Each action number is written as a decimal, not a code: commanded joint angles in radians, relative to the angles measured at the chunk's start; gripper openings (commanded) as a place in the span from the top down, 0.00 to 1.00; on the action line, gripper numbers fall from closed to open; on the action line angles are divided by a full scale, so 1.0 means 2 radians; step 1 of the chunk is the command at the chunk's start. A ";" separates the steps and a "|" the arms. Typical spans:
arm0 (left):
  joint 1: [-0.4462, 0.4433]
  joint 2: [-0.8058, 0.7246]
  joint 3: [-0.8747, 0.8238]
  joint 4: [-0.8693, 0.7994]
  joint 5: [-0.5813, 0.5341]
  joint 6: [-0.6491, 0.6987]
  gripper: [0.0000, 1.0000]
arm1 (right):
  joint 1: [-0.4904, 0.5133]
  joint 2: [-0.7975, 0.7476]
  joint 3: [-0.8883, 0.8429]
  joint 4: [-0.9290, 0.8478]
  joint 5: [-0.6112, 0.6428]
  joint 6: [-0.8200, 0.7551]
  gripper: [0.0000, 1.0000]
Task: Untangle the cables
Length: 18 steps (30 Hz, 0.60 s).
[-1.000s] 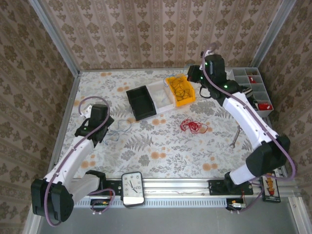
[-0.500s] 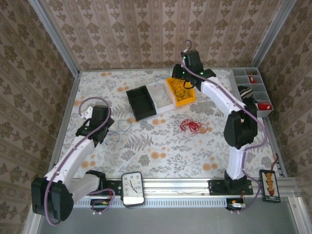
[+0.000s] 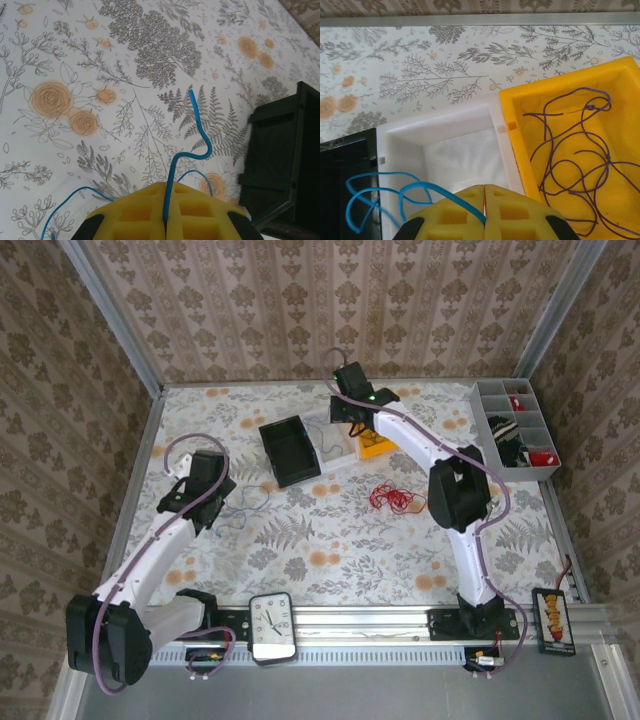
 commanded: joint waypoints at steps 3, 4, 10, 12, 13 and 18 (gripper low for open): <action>-0.004 0.009 0.024 -0.006 0.006 0.017 1.00 | 0.010 0.045 0.061 -0.091 0.065 0.007 0.98; -0.004 0.010 0.025 -0.005 0.007 0.018 1.00 | 0.011 0.046 0.060 -0.096 0.072 0.012 0.98; -0.004 0.017 0.027 0.000 0.010 0.021 1.00 | 0.012 0.023 0.023 -0.106 0.127 0.025 0.98; -0.004 0.020 0.027 0.001 0.012 0.021 1.00 | 0.009 -0.003 -0.014 -0.072 0.131 0.023 0.98; -0.004 0.021 0.026 0.002 0.013 0.022 1.00 | 0.008 -0.015 -0.031 -0.060 0.131 0.024 0.98; -0.004 0.023 0.023 0.007 0.015 0.022 1.00 | -0.013 -0.066 -0.095 0.002 0.097 0.039 1.00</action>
